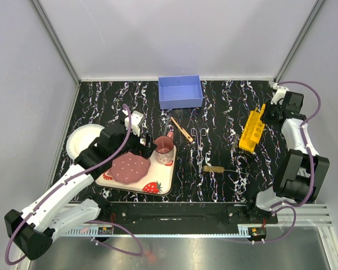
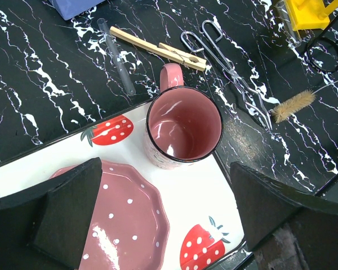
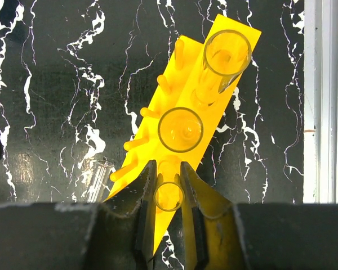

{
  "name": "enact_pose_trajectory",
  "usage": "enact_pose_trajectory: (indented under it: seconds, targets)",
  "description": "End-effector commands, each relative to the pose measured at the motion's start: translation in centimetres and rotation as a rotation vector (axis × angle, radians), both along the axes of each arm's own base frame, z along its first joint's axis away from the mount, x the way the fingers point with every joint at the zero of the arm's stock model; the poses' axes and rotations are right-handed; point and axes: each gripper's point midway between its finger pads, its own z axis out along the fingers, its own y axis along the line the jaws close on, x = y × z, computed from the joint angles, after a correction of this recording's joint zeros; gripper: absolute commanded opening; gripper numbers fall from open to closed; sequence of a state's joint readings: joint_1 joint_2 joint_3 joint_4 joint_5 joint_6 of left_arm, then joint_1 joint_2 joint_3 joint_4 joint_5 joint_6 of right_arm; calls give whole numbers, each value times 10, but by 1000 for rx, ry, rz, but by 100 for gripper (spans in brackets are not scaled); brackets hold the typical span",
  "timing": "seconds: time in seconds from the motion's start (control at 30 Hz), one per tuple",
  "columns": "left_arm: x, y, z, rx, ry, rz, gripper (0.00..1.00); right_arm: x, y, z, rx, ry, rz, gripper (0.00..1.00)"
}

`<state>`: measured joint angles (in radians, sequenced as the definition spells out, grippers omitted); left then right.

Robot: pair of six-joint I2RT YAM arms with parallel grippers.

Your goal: Organize the chemistry lab equipment

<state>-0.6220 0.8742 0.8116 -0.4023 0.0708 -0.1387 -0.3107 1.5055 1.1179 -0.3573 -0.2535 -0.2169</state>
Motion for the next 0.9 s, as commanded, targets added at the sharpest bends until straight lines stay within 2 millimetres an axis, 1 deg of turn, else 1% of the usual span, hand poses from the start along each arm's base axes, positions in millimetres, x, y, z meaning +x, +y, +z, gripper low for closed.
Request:
enact_pose_trajectory:
  seconds: [0.0,0.37,0.47,0.73,0.77,0.83,0.87]
  targets:
    - [6,-2,9,-15,-36,3,99,9,-2,7,-23,-56,22,25]
    - [5,-2,10,-18,-39,2,99,3,-1,3,-34,-51,35,28]
    - [5,-1,10,-20,-41,2,99,3,-1,4,-39,-54,40,29]
    - [5,-1,12,-23,-47,3,99,-2,3,9,-38,-57,63,39]
    - [5,-1,12,-22,-46,3,99,-3,4,9,-37,-57,67,41]
    - [5,-1,12,-22,-45,2,99,-5,5,17,-48,-74,72,44]
    - [5,0,12,-22,-46,5,99,-8,6,22,-54,-84,76,47]
